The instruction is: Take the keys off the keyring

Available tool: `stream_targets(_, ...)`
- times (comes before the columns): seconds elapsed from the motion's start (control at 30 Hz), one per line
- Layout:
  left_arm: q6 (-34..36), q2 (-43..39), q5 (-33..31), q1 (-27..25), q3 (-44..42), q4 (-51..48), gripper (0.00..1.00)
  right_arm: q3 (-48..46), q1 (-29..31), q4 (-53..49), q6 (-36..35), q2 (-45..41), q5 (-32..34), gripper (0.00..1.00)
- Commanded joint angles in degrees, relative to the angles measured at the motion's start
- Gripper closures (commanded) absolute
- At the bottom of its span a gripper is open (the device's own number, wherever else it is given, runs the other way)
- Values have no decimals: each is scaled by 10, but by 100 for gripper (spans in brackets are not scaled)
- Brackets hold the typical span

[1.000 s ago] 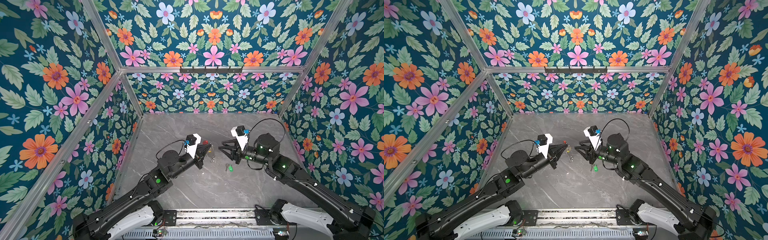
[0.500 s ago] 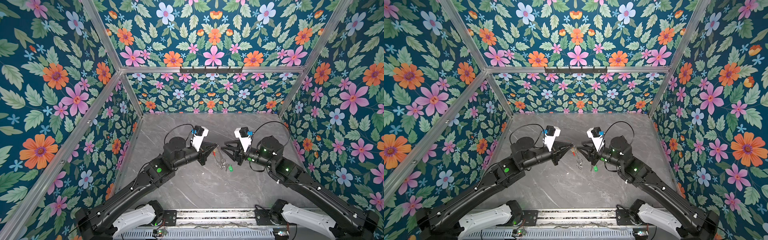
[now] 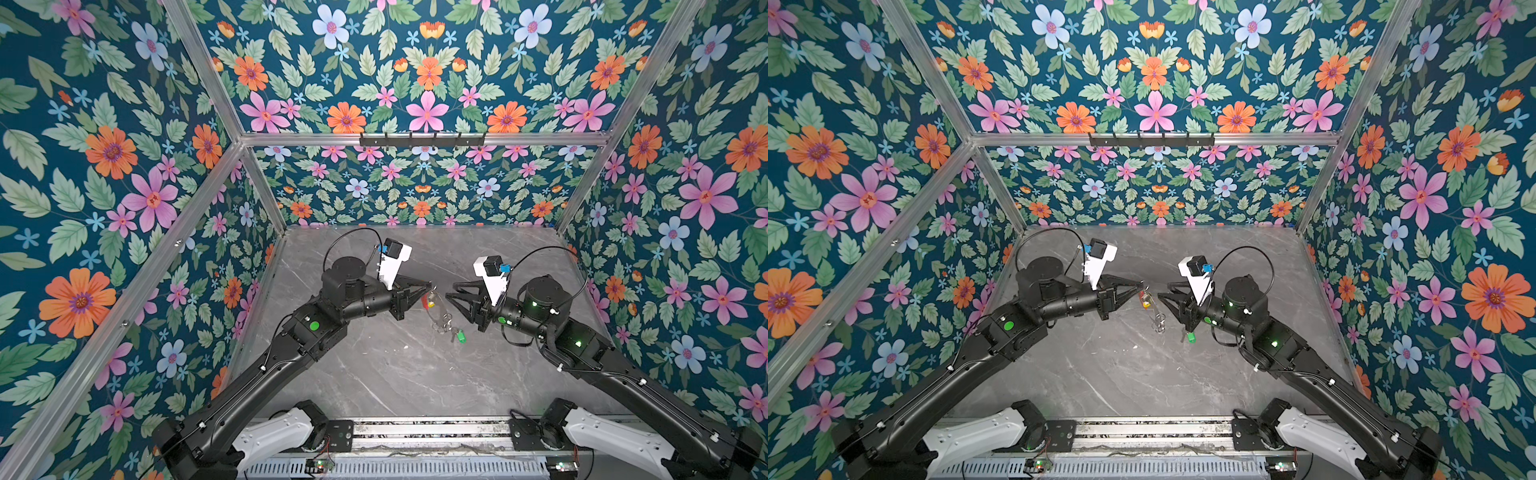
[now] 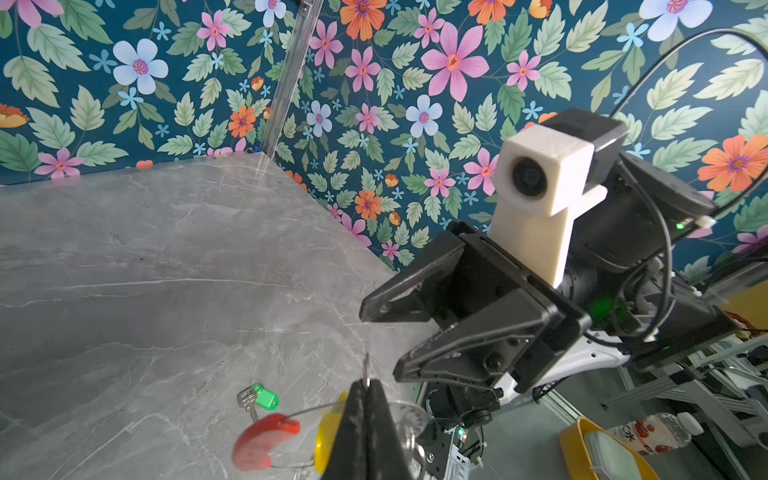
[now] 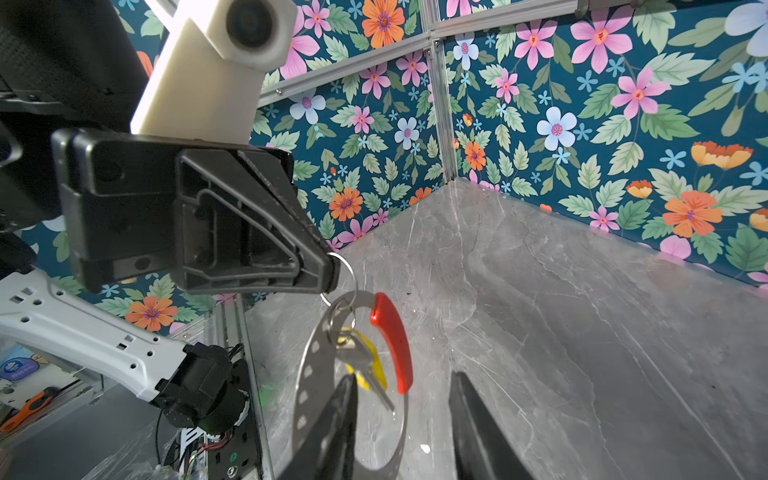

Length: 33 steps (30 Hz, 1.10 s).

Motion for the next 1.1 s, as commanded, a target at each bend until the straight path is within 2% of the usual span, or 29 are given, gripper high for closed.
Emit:
stream_targets(0.0,-12,-1,27,5,-3,17,100,12,1,-1,9,5,-14,62)
stream_targets(0.3,7,-5,19,9,-15,23,100,34,1,-16,5,26,-65,60)
stream_targets(0.47,53,-50,-7,10,-70,81,100,36,0,-10,2,31,-88,59)
stream_targets(0.57,71,-91,-13,9,-124,150,100,30,-25,18,22,33,-152,61)
stream_targets(0.63,76,-113,-34,9,-151,188,100,11,-67,87,78,33,-232,61)
stream_targets(0.7,91,-119,-39,9,-160,193,100,-1,-93,135,117,35,-277,61)
stream_targets(0.9,101,-128,-41,7,-189,233,100,10,-96,138,125,61,-331,61)
stream_targets(1.07,108,-128,-40,8,-200,251,100,16,-96,139,127,75,-346,61)
